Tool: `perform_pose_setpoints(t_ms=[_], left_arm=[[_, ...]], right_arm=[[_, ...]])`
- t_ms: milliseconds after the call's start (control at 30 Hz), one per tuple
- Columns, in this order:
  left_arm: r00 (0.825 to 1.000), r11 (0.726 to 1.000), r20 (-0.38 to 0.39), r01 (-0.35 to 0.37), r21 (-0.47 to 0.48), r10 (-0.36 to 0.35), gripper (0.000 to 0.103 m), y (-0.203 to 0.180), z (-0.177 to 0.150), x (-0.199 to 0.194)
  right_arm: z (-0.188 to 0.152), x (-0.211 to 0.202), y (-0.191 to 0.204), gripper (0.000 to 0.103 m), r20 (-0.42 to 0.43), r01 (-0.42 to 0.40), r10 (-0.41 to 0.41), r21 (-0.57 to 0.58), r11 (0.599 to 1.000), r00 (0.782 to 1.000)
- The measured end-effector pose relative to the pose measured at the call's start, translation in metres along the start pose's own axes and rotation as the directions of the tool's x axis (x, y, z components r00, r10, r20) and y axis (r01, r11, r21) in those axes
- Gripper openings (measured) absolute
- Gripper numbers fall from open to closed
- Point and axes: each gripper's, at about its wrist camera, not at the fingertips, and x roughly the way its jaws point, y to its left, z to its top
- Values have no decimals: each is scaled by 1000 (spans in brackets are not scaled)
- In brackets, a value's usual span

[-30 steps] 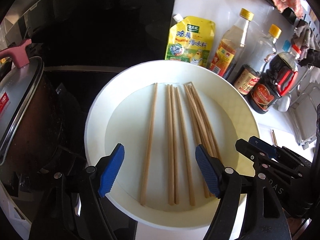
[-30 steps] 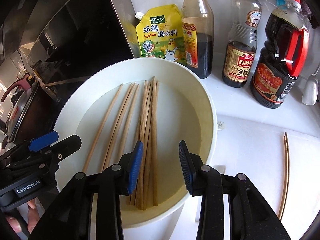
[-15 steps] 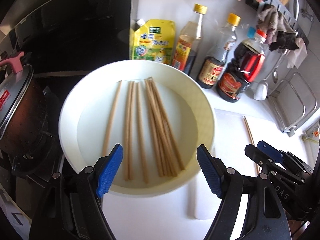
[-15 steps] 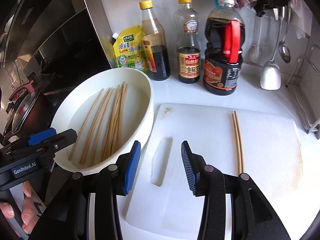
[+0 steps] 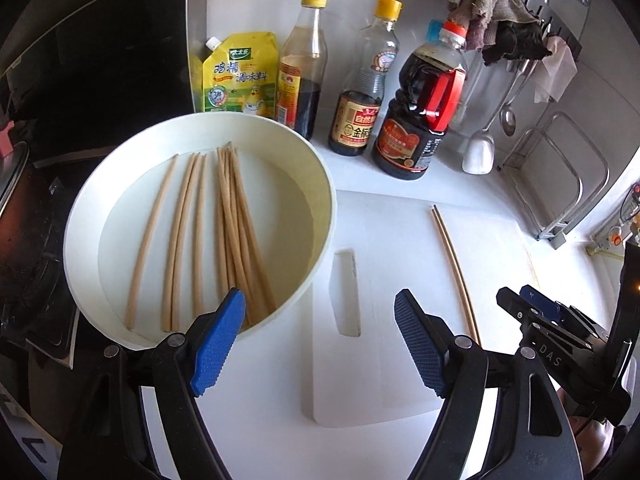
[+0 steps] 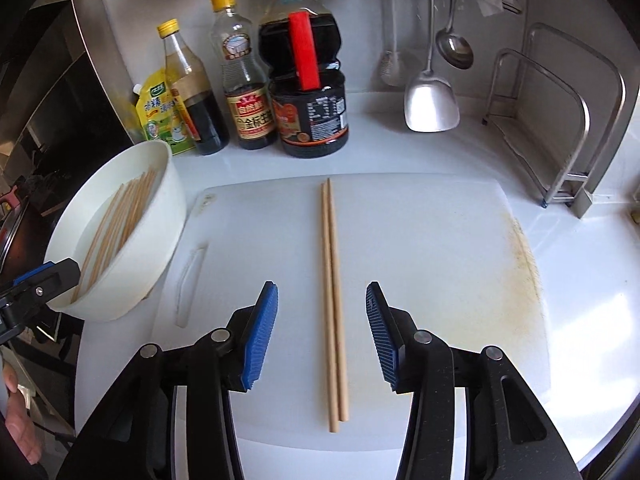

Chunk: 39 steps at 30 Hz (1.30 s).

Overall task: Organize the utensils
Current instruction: 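Move both open grippers back over the last two chopsticks on the board, then lower both open grippers beside the last two chopsticks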

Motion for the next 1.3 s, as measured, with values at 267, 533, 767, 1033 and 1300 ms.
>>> perform_pose_setpoints(t_ms=[267, 533, 767, 1033, 1300], left_arm=[[1000, 1000, -2, 25, 16, -25, 77, -30, -8, 9], [999, 1000, -36, 10, 17, -9, 77, -49, -16, 26], [998, 1000, -62, -9, 20, 10, 77, -59, -22, 36], [997, 1000, -69, -26, 13, 27, 77, -62, -23, 41], [997, 999, -67, -34, 12, 35, 77, -66, -24, 45]], right_arm=[[-3, 20, -25, 44, -29, 9, -9, 5, 1000, 1000], [-1, 47, -30, 44, -58, -14, 12, -30, 999, 998], [-2, 63, -26, 46, -85, -40, 34, -66, 997, 996], [-1, 67, -17, 46, -67, -28, 20, -128, 991, 998], [-1, 72, -5, 45, -60, -19, 6, -216, 976, 998]])
